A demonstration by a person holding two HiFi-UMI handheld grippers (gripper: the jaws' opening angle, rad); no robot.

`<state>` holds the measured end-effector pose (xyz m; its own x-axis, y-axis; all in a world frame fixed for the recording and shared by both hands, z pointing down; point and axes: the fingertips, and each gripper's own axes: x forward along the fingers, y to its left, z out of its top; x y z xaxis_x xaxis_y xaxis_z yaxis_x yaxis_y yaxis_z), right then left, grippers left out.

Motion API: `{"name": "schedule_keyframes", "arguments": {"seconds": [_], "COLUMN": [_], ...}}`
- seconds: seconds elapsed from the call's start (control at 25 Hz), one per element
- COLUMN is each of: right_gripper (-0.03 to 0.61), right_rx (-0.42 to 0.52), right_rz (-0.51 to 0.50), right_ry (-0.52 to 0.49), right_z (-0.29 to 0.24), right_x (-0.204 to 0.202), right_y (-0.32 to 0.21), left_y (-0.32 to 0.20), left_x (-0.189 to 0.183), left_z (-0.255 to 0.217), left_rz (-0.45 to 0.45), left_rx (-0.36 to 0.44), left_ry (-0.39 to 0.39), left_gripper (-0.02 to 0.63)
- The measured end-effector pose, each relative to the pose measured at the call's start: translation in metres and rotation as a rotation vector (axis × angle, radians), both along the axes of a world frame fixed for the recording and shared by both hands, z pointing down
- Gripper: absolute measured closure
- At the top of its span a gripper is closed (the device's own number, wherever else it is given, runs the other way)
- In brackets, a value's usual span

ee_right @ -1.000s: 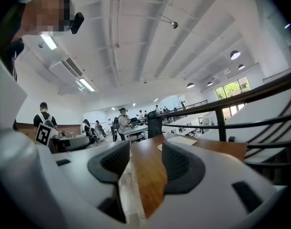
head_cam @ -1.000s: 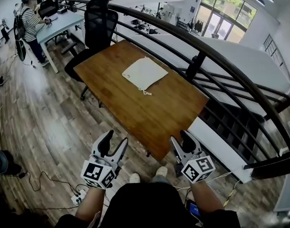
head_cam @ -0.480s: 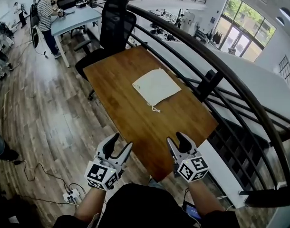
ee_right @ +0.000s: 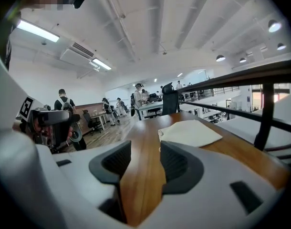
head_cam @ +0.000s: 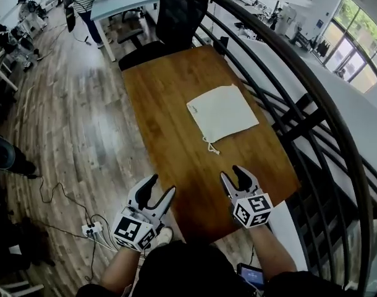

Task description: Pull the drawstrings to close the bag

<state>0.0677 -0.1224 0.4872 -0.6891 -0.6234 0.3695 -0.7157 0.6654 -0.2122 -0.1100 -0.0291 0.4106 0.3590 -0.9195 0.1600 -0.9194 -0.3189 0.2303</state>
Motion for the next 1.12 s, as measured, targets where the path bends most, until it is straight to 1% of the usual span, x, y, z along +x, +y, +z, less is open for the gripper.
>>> {"name": "schedule_keyframes", "arguments": {"seconds": [0.24, 0.4, 0.56, 0.8, 1.12], "right_gripper": [0.394, 0.396, 0.396, 0.396, 0.399], "right_rx": [-0.057, -0.075, -0.086, -0.138, -0.2], "right_rz": [-0.077, -0.118, -0.124, -0.1, -0.091], "right_ry": [0.031, 0.087, 0.155, 0.268, 0.375], "right_z": [0.038, 0.064, 0.088, 0.12, 0.141], "right_x": [-0.006, -0.021, -0.031, -0.031, -0.048], "right_y": [-0.039, -0.058, -0.071, -0.084, -0.103], "left_y": [-0.002, -0.011, -0.02, -0.022, -0.032], "left_x": [0.013, 0.014, 0.01, 0.01, 0.001], "left_z": [0.011, 0.022, 0.034, 0.042, 0.043], "left_rz": [-0.084, -0.099, -0.08, -0.032, 0.008], "left_rx": [-0.052, -0.09, -0.118, -0.149, -0.193], "left_ry": [-0.014, -0.025, -0.019, -0.015, -0.019], "left_gripper": [0.379, 0.382, 0.384, 0.388, 0.39]}}
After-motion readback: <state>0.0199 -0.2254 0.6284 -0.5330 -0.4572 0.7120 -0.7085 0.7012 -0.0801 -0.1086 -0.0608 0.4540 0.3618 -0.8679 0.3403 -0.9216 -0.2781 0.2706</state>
